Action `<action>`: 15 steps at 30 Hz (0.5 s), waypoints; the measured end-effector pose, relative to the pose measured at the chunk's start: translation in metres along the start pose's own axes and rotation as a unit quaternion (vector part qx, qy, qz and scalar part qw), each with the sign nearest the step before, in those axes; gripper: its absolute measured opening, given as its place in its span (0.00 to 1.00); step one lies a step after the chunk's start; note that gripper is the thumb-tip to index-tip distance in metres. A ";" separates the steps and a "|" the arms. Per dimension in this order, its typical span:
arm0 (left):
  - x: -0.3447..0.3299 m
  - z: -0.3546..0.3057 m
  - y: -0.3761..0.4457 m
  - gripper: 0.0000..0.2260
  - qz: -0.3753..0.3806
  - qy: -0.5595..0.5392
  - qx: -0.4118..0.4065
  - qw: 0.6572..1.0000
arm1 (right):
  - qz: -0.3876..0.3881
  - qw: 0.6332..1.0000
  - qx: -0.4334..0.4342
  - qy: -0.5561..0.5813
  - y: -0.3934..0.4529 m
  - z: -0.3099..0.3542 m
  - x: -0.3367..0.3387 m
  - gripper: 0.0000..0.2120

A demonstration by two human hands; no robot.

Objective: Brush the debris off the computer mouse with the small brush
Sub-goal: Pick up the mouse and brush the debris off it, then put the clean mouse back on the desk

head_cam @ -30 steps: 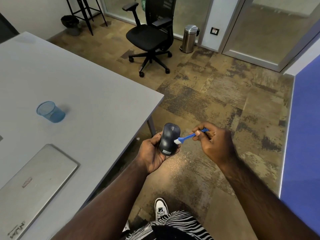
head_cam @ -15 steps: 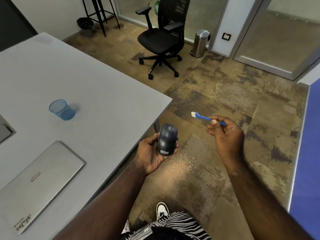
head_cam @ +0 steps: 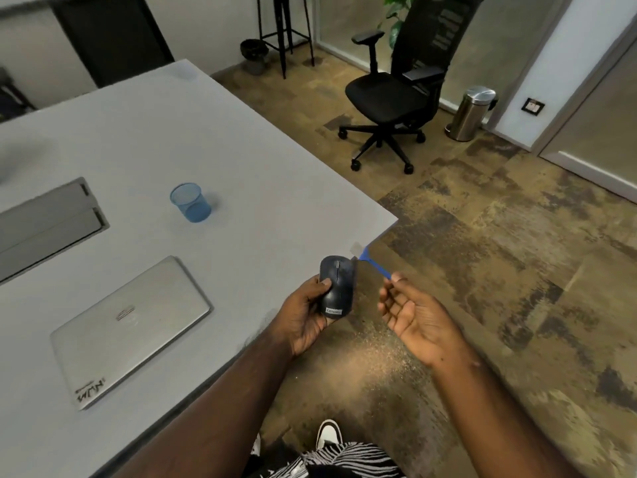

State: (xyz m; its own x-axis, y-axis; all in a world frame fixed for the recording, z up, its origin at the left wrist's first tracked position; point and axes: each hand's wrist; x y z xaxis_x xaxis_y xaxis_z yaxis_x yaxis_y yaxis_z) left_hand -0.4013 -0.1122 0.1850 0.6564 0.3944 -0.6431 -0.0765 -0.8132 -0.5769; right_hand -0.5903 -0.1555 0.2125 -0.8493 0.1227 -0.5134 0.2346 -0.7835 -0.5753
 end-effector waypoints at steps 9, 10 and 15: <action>0.060 -0.028 -0.007 0.10 -0.095 0.103 -0.051 0.989 | 0.113 0.987 -0.096 -0.060 0.028 -0.038 -0.047 0.14; 0.068 -0.032 -0.006 0.10 -0.106 0.107 -0.051 0.987 | 0.124 0.984 -0.098 -0.077 0.030 -0.042 -0.054 0.14; 0.101 -0.058 0.002 0.17 -0.148 0.091 -0.067 0.982 | 0.103 0.978 -0.070 -0.170 0.051 -0.061 -0.098 0.08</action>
State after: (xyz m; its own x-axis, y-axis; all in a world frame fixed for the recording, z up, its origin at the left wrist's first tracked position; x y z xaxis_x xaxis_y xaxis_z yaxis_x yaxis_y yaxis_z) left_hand -0.2917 -0.0988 0.1486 0.7593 0.5490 -0.3493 0.2301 -0.7286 -0.6451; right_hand -0.4661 -0.1698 0.1947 -0.8795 -0.2565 -0.4009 0.4597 -0.6758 -0.5762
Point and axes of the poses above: each hand's wrist, its own y-axis towards the middle knuckle, its own x-axis out of the back of the hand, z = x × y, and after that the axes turned 5 degrees about x, right-handed
